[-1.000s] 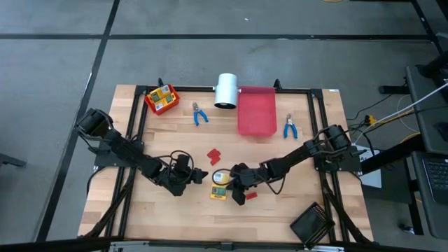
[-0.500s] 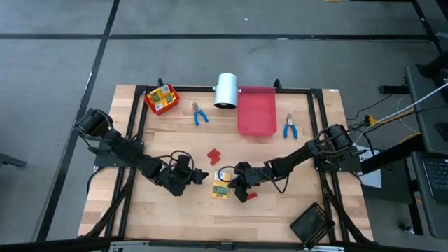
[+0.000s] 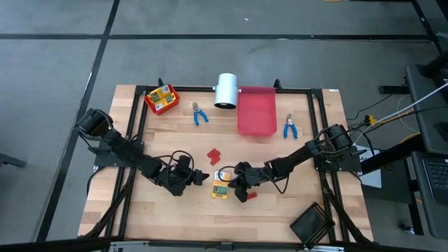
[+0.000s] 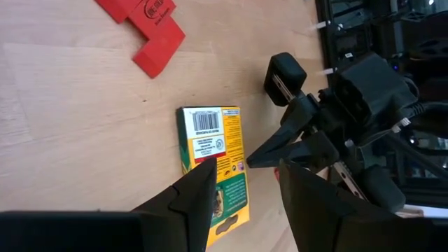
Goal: Pick & Place School Supplies
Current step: Put the yellow crayon box into the red bin
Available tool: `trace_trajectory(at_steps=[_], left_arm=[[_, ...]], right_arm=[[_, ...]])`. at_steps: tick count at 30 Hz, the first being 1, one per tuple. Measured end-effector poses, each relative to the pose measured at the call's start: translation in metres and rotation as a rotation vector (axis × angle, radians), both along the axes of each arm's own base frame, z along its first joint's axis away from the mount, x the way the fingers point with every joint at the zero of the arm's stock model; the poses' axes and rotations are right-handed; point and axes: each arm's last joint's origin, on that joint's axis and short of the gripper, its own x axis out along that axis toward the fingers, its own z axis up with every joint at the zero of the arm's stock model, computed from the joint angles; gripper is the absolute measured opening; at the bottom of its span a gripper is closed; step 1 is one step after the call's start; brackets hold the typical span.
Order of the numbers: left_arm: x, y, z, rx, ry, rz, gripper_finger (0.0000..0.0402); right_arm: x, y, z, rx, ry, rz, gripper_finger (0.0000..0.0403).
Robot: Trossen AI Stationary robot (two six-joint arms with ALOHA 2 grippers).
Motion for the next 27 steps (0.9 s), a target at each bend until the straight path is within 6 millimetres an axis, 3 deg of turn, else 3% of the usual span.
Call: trace_trajectory(at_steps=[17, 27], left_arm=[[0.0027, -0.0019, 0.0037, 0.01, -0.004, -0.028, 0.0153], [0.0027, -0.0019, 0.0038, 0.014, -0.007, -0.023, 0.0153]], right_arm=[[-0.0015, -0.0001, -0.0021, -0.04, 0.018, -0.004, 0.0006], [0.002, 0.0034, 0.0032, -0.021, -0.087, -0.026, 0.0006]])
